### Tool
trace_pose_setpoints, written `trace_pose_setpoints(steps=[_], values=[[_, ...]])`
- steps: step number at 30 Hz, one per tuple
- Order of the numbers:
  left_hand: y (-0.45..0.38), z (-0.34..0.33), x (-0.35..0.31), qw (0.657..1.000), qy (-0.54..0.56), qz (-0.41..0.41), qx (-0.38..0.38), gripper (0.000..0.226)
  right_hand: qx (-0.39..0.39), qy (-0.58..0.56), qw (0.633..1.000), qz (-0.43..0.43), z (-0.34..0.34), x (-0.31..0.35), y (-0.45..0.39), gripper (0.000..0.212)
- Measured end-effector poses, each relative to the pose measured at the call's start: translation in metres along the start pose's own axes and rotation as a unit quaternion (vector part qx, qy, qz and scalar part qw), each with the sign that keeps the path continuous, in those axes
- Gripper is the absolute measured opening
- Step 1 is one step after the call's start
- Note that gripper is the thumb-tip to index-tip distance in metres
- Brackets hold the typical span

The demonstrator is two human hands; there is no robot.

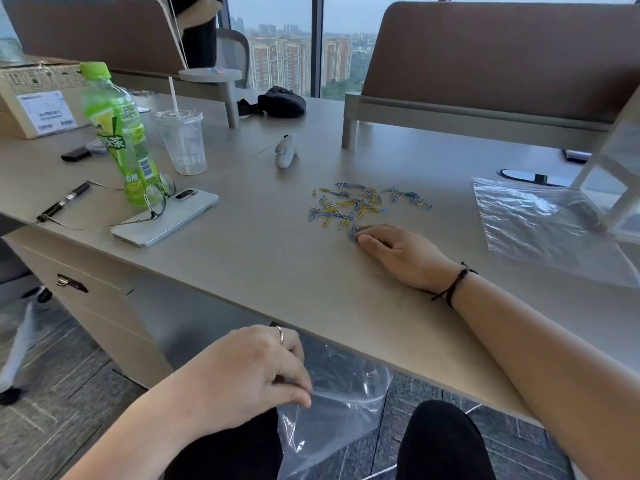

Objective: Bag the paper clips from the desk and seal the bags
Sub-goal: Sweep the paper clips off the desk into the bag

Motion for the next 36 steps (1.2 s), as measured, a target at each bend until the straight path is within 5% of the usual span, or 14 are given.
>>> trace_pose_setpoints(steps=[7, 12, 19, 25, 36], values=[[-0.001, 0.006, 0.003, 0.999, 0.012, -0.001, -0.033, 0.03, 0.026, -0.144, 0.986, 0.081, -0.022, 0.036, 0.044, 0.035], [-0.001, 0.007, 0.004, 0.999, 0.016, -0.009, -0.042, 0.024, 0.071, -0.269, 0.959, 0.061, -0.026, 0.058, 0.071, 0.041], [-0.002, 0.008, -0.001, 0.998, 0.03, -0.028, -0.053, 0.016, 0.121, -0.525, 0.842, -0.039, -0.043, 0.08, 0.085, 0.056], [0.0, 0.01, -0.002, 0.997, 0.032, -0.025, -0.061, 0.016, 0.041, -0.56, 0.825, -0.063, -0.037, 0.078, 0.066, 0.064], [0.0, 0.013, -0.005, 0.997, 0.039, -0.025, -0.062, 0.02, 0.184, -0.57, 0.799, -0.046, -0.064, 0.103, 0.076, 0.08]])
Point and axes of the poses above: each hand's wrist, its own y-axis away from the middle knuckle, its own z-axis out of the back of the hand, x = y × z, the point moved 8 cm from there along -y, towards the middle knuckle, and after that the axes turned 2 degrees about -z, right-handed, at the moved point
